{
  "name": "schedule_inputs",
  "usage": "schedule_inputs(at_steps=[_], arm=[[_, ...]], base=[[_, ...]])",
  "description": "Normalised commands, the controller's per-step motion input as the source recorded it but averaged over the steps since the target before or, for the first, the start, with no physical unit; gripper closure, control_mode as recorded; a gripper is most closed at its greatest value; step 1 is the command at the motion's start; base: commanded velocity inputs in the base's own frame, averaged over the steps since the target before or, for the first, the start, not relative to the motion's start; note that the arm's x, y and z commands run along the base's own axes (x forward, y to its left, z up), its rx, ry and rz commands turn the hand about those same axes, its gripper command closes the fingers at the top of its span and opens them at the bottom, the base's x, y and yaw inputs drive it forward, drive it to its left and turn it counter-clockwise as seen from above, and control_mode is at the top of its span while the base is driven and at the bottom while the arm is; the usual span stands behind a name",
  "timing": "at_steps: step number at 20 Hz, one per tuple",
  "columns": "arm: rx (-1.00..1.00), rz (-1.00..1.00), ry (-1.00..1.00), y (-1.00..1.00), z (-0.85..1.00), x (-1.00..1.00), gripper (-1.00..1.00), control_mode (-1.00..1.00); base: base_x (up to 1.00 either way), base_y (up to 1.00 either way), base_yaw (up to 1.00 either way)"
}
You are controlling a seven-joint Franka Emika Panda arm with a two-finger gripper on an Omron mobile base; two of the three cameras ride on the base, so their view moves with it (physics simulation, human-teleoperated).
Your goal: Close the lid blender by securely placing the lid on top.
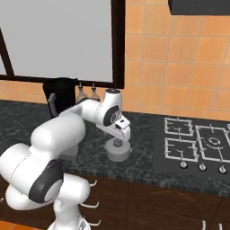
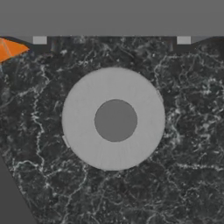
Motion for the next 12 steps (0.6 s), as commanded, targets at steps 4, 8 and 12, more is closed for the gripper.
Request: schedule_inputs(at_steps=[4, 8, 12], arm=[[-0.02, 0.0, 0.0, -0.06, -0.43, 0.19, -1.0, -1.0], [0.0, 0.0, 0.0, -0.23, -0.35, 0.09, -1.0, -1.0], [0.0, 0.0, 0.0, -0.02, -0.24, 0.14, -1.0, -1.0]], base=[[0.0, 0.0, 0.0], [0.0, 0.0, 0.0], [0.0, 0.0, 0.0]])
